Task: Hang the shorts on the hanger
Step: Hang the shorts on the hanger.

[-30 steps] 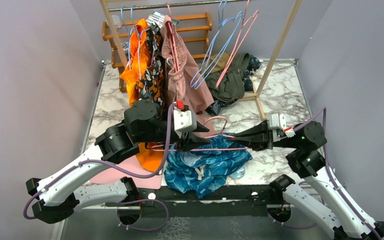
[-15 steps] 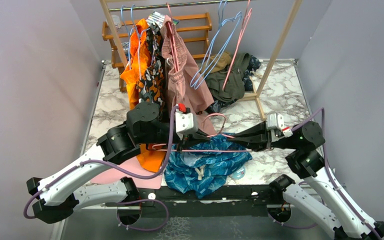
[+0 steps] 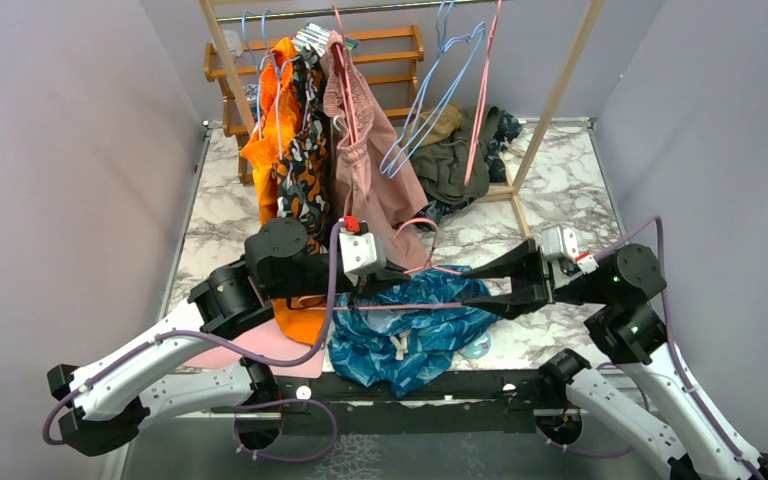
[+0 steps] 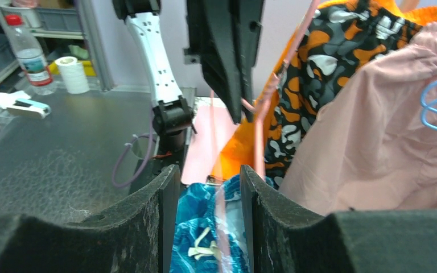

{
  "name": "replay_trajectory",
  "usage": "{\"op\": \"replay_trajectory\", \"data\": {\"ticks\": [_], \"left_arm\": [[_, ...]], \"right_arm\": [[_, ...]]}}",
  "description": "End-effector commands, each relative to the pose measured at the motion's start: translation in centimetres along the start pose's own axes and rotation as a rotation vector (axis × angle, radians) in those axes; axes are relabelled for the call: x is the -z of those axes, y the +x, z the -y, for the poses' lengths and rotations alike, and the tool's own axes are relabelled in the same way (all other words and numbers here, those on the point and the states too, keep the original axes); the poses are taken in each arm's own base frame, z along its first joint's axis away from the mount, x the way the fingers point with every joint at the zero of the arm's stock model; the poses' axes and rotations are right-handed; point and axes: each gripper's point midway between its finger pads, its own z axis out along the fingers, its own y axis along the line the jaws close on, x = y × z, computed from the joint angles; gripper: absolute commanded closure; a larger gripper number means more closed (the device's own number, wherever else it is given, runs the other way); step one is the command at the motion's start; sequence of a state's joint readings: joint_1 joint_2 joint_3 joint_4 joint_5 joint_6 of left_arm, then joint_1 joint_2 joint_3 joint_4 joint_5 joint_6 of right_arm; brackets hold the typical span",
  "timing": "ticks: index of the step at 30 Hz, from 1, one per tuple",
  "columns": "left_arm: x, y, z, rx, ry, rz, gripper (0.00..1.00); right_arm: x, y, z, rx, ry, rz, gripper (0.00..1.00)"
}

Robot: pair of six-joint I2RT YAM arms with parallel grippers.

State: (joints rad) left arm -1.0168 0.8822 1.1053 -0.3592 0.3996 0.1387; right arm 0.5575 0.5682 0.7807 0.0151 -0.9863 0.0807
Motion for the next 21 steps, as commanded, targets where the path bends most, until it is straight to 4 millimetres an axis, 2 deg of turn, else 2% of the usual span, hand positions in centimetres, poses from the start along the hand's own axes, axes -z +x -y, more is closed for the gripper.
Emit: {"op": "replay_trajectory", "data": {"ticks": [1,4,9,12,15,18,21], "left_arm": [[0.7,0.4,-1.1,-0.002,-0.086,0.036,1.0],[1.0,0.6,-0.8,0.008,-0.084,0.053,1.0],[1.5,0.4,-0.6,0.018,-0.09,0.08,1.0],[1.7,0.5,-0.5,0.026,-0.093,0.086,1.0],[1.6,0.9,-0.6,0.038,-0.1,0.085,1.0],[1.5,1.2,-0.7,0.051,-0.107,0.097,1.0],[1.4,1.2,-0.6,0.067,-0.106,0.111,1.0]], "right_arm": [[0.1,-0.9,-0.8,-0.069,0.004,-0.007,0.54],[-0.5,-0.4,0.4,-0.128,0.062,-0.013,0.54],[-1.6,-0.1,2.1,-0.125,0.137,-0.043,0.52],[-3.2,0.2,2.4,-0.12,0.142,-0.087,0.51],[-4.8,0.3,2.6,-0.12,0.154,-0.133,0.46],[-5.2,-0.6,3.2,-0.129,0.188,-0.094,0.4],[-5.2,-0.8,3.0,-0.155,0.189,-0.075,0.38]]}}
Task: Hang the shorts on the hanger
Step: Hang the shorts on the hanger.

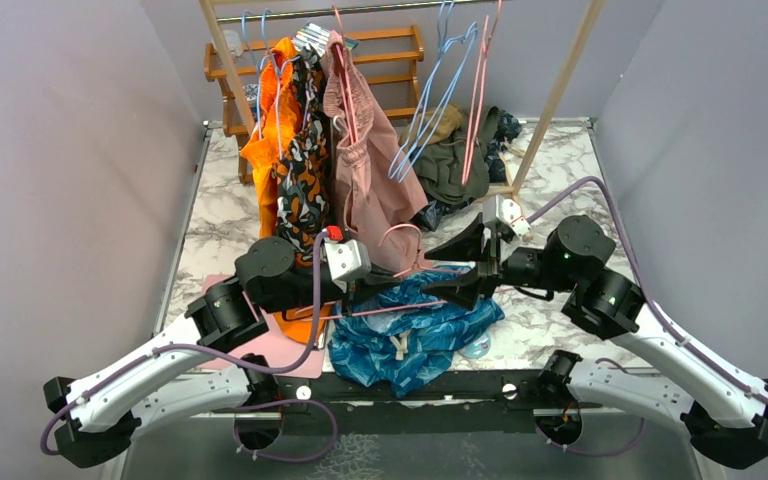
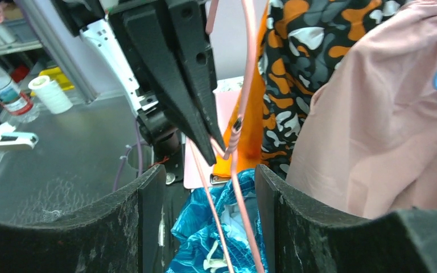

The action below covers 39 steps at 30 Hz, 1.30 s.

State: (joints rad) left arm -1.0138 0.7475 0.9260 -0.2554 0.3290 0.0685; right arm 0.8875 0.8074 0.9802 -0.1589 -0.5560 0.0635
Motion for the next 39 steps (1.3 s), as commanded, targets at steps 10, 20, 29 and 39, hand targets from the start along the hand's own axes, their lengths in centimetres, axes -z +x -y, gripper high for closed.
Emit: {"op": "replay_trajectory", "data": {"ticks": [10,20,29,39], "left_arm": [[-0.6,-1.0,1.0,0.031,0.063,0.055,1.0],[-0.5,-0.5,3.8,0.034,0.226,0.046,1.0],[-1.0,0.0,4.0,0.019,0.258,0.025,1.0],[-1.0,-0.4,3.5,-0.002,0.232,0.027,1.0]], "right_arm": [[-1.0,1.3,-1.5,-0.081,-0.115,-0.076,0.47],[0.1,1.8,-2.8,-0.032,-0.17,-0.1,0.55],[0.0,2.2,-3.7,-0.083,-0.22,-0.089,0.59],[-0.3,2.8,-3.9,-0.128,-0.247,-0.133,0.68]]}}
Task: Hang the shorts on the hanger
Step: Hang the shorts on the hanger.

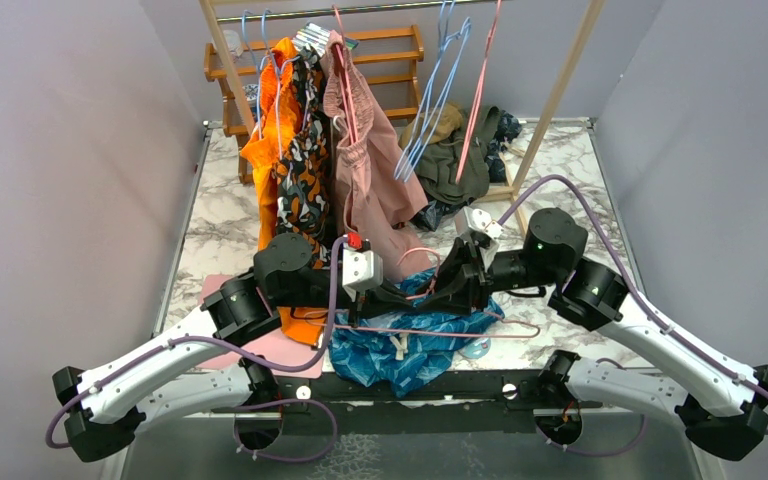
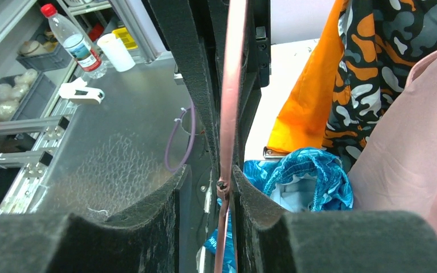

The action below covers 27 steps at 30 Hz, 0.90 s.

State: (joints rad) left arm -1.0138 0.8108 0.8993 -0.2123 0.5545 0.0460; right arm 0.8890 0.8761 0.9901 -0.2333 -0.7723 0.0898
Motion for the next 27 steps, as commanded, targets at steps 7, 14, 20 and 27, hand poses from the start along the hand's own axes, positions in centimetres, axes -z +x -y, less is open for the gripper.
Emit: {"op": "replay_trajectory", "data": {"ticks": [7,14,20,27], "left_arm": [[0.4,-2.0,0.0,-0.054,-0.003,0.052,1.0],[0.5,-2.3,0.0,-0.059,-0.004,0.057,1.0],[0.6,-2.3,0.0,-0.064,-0.009,0.061,1.0],[0.7,-2.4,-0.1,-0.066,-0.018,0.065,1.0]], "right_arm": [[0.0,0.4,-0.7,-0.051,-0.027,-0.016,0.84],[-0.1,0.7,-0.1,-0.061,0.005,-0.024,0.76],[0.0,0.9,0.6,-0.067,0.044,-0.025,0.73],[-0.3,0.9,1.0,-0.086,0.058,-0.026,0.76]]}}
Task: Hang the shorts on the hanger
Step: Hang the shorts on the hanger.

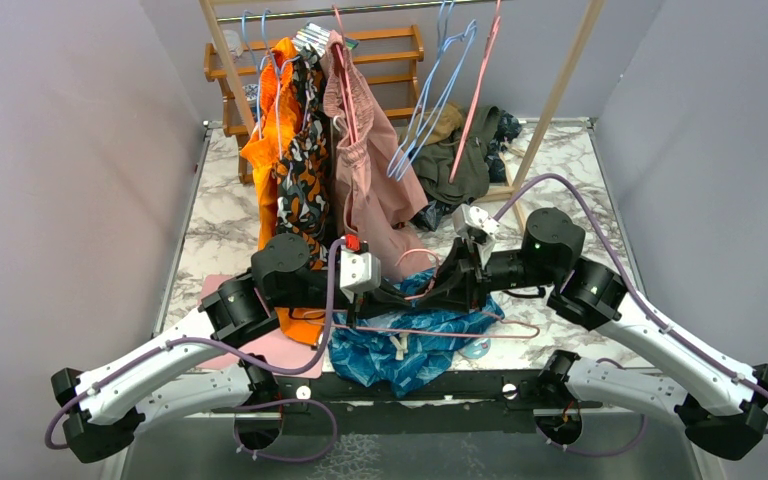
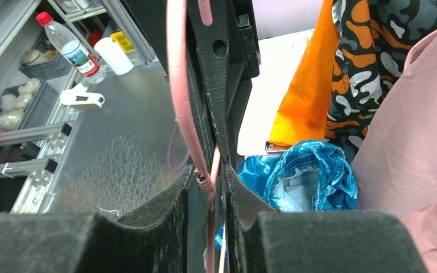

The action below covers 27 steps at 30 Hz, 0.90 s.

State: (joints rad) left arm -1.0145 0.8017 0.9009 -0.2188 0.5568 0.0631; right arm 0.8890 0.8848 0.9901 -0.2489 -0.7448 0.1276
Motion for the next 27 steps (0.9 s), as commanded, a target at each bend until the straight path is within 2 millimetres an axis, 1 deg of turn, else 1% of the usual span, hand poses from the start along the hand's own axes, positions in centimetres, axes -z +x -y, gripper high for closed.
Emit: {"op": "replay_trajectory", "data": {"ticks": [1,5,7,8,9,12,13,14,16,19,21,27], "left_arm": [[0.52,-2.23,-0.23,-0.046,-0.021,0.06,1.0],[0.49,-2.12,-0.23,-0.043,-0.021,0.058,1.0],[0.45,-2.03,-0.25,-0.042,-0.021,0.055,1.0],[0.43,-2.03,-0.26,-0.041,-0.021,0.055,1.0],[0.39,-1.94,-0.27,-0.039,-0.021,0.053,1.0],[0.31,-1.85,-0.34,-0.038,-0.022,0.05,1.0],[0.3,-1.86,-0.36,-0.039,-0.022,0.05,1.0],[0.29,-1.85,-0.37,-0.039,-0.022,0.049,1.0],[0.24,-1.8,-0.37,-0.038,-0.021,0.047,1.0],[0.24,-1.76,-0.45,-0.04,-0.025,0.047,1.0],[0.24,-1.83,-0.47,-0.042,-0.025,0.048,1.0],[0.24,-1.74,-0.49,-0.043,-0.026,0.047,1.0]], "right_arm": [[-0.25,0.31,0.55,-0.031,0.028,-0.008,0.77],[-0.35,0.04,0.3,-0.035,0.014,0.008,0.79],[-0.43,0.07,0.26,-0.042,0.009,0.009,0.85],[-0.46,0.12,0.27,-0.046,0.008,0.009,0.91],[-0.53,0.18,0.32,-0.049,0.008,0.009,0.95],[-0.58,0.28,0.23,-0.058,0.002,0.016,0.96],[-0.6,0.31,0.21,-0.059,0.0,0.017,0.95],[-0.61,0.32,0.19,-0.059,-0.002,0.019,0.93],[-0.64,0.29,0.25,-0.06,0.0,0.02,0.83],[-0.69,0.37,0.4,-0.063,0.007,0.02,0.76],[-0.68,0.31,0.44,-0.061,0.009,0.023,0.74],[-0.75,0.39,0.66,-0.063,0.018,0.025,0.74]]}}
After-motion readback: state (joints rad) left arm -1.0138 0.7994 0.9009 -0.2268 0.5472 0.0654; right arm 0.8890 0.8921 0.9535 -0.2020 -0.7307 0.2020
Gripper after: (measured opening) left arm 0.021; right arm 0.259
